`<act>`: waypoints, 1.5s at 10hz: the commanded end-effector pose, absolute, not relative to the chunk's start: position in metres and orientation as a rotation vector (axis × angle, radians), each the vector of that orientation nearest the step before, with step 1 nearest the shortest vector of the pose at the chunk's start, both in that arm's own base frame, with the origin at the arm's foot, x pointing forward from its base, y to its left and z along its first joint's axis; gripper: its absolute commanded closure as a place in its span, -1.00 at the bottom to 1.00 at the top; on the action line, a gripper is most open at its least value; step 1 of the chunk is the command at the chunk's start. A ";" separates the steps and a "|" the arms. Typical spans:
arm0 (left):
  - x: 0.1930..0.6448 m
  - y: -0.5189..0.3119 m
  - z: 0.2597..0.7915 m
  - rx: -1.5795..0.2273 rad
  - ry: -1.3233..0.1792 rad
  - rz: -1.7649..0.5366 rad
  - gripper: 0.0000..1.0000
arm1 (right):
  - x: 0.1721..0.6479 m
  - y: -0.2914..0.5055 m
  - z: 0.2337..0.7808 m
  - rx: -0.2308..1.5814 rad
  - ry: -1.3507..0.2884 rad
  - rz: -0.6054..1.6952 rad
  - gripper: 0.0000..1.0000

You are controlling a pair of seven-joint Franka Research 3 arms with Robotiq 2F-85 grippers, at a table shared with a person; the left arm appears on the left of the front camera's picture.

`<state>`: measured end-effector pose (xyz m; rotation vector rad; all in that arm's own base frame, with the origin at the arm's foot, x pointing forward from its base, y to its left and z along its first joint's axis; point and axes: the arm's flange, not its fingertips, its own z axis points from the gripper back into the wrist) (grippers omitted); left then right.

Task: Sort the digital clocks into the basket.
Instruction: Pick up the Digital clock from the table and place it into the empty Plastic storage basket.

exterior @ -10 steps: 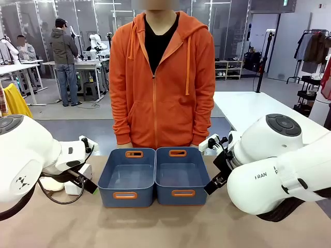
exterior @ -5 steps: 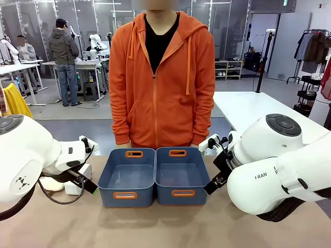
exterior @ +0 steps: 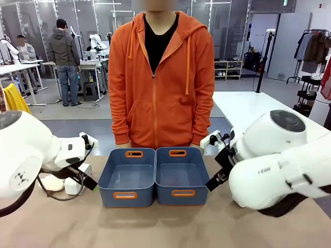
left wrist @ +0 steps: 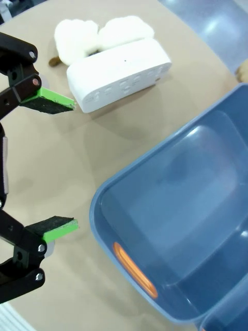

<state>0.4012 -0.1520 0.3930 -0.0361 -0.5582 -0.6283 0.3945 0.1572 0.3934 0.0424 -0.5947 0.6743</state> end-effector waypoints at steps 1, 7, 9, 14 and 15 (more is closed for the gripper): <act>0.399 -0.114 0.472 -0.141 -0.534 -0.678 -1.00 | 0.398 0.090 0.462 0.143 -0.609 0.729 -1.00; 0.346 0.030 0.562 -0.356 -0.688 -0.740 -1.00 | 0.351 -0.073 0.521 0.226 -0.662 0.854 -1.00; 0.333 0.050 0.554 -0.400 -0.773 -0.756 -1.00 | 0.340 -0.089 0.517 0.215 -0.670 0.835 -1.00; 0.332 0.054 0.561 -0.384 -0.738 -0.739 -1.00 | 0.342 -0.096 0.520 0.229 -0.668 0.811 -1.00; 0.332 0.054 0.561 -0.384 -0.738 -0.739 -1.00 | 0.342 -0.096 0.520 0.229 -0.668 0.811 -1.00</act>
